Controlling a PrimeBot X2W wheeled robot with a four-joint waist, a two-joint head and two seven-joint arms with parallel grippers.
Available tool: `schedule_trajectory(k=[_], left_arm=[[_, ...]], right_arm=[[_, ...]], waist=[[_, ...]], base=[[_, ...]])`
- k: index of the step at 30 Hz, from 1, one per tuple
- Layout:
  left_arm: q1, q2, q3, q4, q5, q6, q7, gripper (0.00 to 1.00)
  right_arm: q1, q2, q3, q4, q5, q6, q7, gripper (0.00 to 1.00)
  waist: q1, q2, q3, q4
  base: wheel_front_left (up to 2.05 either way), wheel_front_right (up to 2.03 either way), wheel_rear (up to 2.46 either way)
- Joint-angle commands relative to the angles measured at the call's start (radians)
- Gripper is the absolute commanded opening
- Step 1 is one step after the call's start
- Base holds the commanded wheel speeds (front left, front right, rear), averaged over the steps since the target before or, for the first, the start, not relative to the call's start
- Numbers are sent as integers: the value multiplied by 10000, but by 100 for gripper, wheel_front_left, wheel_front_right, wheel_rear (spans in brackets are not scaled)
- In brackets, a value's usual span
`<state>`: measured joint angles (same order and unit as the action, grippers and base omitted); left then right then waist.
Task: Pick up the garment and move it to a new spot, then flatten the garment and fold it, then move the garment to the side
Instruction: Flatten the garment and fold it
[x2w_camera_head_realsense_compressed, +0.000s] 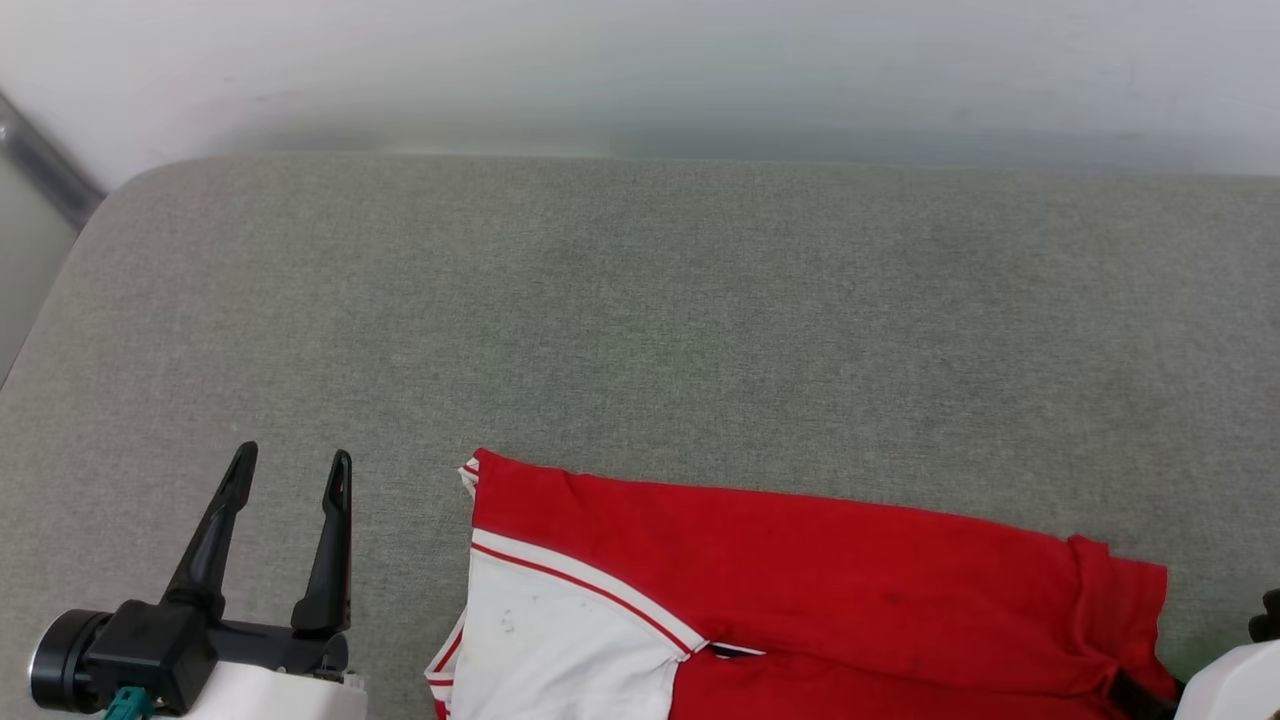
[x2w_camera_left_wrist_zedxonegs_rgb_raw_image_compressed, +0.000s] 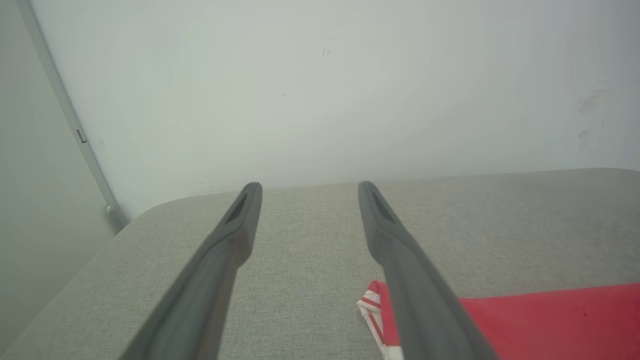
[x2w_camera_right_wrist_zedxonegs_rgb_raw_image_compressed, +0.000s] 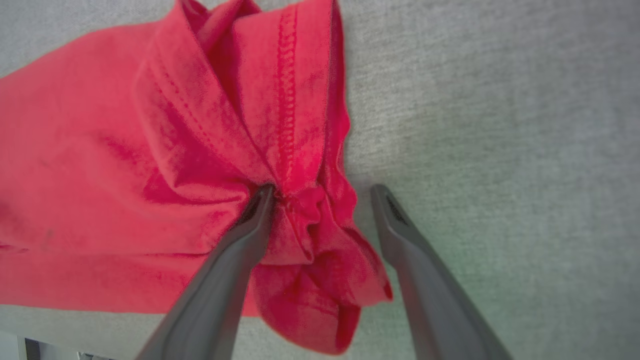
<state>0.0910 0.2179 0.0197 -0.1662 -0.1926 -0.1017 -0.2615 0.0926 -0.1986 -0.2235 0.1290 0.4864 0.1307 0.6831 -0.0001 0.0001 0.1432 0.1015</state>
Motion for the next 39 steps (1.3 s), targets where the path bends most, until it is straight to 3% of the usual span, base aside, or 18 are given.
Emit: schedule_trajectory(k=[1, 14, 15, 16, 17, 26, 36, 39], left_arm=[[-190, -85, 95, 31, 90, -98, -48, 100], [-227, -324, 283, 133, 168, -273, -49, 100], [-203, -315, 287, 141, 174, -276, -49, 100], [-181, -309, 283, 145, 178, -276, -49, 100], [-160, -302, 273, 152, 183, -278, -49, 100], [14, -162, 160, 114, 139, -286, -48, 100], [17, -98, 23, 155, 130, -286, -49, 100], [45, -99, 37, 182, 122, -287, -49, 100]], right_arm=[[-48, 72, 402, 363, 228, 1, 88, 100], [-286, 249, 2332, 1053, 1152, 60, -254, 100], [-303, 228, 2403, 1131, 1121, 60, -334, 47], [-367, 210, 2429, 1185, 1091, 60, -441, 4], [-443, 195, 2422, 1234, 1080, 60, -558, 0], [-719, -567, 1474, 1336, 641, -14, -1412, 0], [-921, -1642, -475, 1645, -291, -8, -1578, 0], [-1034, -1663, -740, 1624, -584, -6, -1637, 0]], waist=[[1, -1, 98, 93], [1, -1, -28, 106], [1, -1, -49, 97], [1, -1, -65, 85], [1, -1, -85, 70], [1, -1, -254, -144], [1, -1, -366, -476], [1, -1, -424, -564]], base=[[0, 0, 0], [0, 0, 0], [0, 0, 0], [0, 0, 0], [0, 0, 0], [0, 0, 0], [0, 0, 0], [0, 0, 0]])
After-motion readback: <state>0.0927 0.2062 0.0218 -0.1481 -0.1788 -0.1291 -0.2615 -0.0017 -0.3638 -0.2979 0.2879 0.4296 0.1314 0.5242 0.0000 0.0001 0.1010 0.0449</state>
